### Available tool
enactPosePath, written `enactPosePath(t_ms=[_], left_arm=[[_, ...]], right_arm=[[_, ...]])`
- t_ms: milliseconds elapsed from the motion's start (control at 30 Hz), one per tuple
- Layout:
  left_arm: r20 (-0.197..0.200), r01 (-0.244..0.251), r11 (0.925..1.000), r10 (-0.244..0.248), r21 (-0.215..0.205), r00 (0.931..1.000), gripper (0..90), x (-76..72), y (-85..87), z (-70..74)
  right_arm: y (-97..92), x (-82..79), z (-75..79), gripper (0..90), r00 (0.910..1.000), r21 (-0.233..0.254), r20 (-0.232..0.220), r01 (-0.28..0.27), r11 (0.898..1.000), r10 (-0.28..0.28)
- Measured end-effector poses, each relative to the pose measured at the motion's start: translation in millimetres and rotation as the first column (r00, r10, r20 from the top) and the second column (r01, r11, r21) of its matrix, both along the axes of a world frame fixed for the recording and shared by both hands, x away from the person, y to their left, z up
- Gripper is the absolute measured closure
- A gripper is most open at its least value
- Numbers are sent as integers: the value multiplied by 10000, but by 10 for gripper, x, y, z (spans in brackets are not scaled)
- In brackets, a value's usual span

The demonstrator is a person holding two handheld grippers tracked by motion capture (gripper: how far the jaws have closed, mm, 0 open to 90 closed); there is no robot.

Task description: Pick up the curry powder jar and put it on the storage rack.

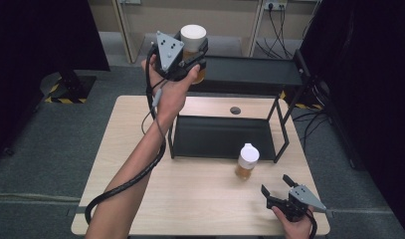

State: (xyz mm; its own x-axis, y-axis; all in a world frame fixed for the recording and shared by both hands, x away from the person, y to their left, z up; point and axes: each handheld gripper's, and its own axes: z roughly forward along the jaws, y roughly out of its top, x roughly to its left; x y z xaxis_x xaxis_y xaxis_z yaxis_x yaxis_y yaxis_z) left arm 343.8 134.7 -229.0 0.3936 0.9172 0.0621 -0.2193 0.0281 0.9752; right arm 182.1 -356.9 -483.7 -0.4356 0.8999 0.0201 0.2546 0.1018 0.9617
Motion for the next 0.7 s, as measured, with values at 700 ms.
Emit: enactPosePath(t_ms=[700], left_arm=[[-611,-400,9992,403,57,9973,335,394,4,1]], right_arm=[[-3,0,-1,70,10000,-64,39,-65,10000,65]])
